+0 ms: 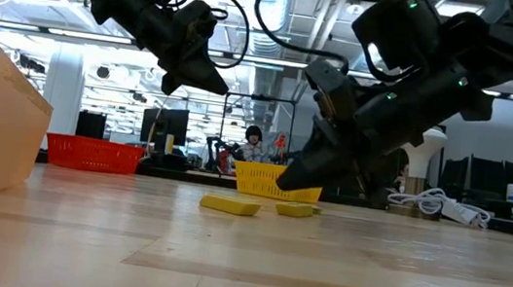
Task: Pick & Place School Supplies
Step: Put the yellow eraser into the red bin
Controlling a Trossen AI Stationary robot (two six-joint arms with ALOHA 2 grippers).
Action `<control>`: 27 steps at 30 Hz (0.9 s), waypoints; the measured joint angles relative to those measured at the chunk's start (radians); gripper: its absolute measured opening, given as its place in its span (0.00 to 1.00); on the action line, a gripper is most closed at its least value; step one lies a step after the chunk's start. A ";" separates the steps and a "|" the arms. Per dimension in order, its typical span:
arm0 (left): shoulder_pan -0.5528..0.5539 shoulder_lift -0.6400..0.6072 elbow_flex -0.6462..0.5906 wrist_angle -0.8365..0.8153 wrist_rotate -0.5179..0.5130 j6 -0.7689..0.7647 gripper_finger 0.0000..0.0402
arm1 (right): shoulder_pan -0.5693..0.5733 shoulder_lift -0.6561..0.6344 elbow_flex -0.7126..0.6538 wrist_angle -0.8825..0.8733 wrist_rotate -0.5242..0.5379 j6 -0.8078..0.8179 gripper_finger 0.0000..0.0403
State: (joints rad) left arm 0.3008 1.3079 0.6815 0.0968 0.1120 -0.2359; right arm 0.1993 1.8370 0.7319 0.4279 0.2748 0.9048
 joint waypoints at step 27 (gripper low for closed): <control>0.000 0.000 -0.001 0.000 -0.007 0.000 0.00 | -0.062 -0.143 0.000 -0.142 -0.067 -0.115 0.00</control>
State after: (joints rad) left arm 0.3008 1.3079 0.6807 0.0963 0.1050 -0.2363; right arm 0.1376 1.6943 0.7323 0.2857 0.2082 0.7894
